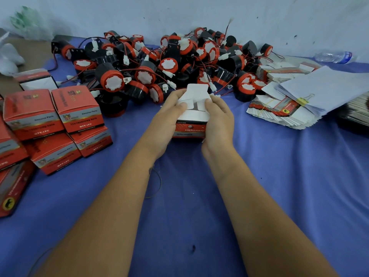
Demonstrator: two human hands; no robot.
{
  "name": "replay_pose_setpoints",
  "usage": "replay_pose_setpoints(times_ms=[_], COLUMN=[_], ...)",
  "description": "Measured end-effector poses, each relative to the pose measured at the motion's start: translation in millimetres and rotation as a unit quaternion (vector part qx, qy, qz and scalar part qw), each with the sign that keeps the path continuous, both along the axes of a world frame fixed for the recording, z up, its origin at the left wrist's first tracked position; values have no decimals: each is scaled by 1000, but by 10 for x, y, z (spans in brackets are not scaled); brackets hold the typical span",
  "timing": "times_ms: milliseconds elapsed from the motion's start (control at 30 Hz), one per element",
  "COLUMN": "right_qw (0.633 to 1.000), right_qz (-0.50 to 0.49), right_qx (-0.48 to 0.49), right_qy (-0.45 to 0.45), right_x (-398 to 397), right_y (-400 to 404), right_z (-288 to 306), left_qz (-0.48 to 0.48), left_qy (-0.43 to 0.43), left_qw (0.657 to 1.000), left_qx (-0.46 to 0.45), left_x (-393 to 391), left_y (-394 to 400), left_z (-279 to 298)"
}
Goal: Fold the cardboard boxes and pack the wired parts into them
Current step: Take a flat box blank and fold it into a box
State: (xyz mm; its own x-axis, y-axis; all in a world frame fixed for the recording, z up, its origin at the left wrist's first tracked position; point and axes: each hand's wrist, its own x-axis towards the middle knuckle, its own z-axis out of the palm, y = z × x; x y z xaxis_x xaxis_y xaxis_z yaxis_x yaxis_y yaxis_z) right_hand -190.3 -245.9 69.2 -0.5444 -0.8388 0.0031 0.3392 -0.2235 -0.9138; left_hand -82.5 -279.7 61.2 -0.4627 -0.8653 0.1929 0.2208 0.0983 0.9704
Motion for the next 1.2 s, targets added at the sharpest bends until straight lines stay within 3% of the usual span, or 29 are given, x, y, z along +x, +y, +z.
replay_pose_setpoints(times_ms=[167, 367, 567, 733, 1100, 1200], right_qw=[995, 992, 994, 990, 982, 968], right_qz=[27, 38, 102, 90, 76, 67], right_qx=[-4, -55, -25, -20, 27, 46], right_qy=[94, 103, 6, 108, 168, 237], right_x=[61, 135, 72, 43, 11, 37], right_y=[-2, 26, 34, 34, 20, 32], right_z=[13, 22, 53, 22, 26, 1], left_qz=[84, 169, 132, 133, 188, 168], left_qy=[41, 107, 111, 42, 29, 74], left_qw=[996, 979, 984, 990, 982, 981], left_qx=[10, 38, 33, 37, 4, 63], left_x=[-7, -10, -15, 13, -37, -23], left_y=[15, 20, 55, 36, 76, 56], left_z=[23, 48, 27, 55, 70, 64])
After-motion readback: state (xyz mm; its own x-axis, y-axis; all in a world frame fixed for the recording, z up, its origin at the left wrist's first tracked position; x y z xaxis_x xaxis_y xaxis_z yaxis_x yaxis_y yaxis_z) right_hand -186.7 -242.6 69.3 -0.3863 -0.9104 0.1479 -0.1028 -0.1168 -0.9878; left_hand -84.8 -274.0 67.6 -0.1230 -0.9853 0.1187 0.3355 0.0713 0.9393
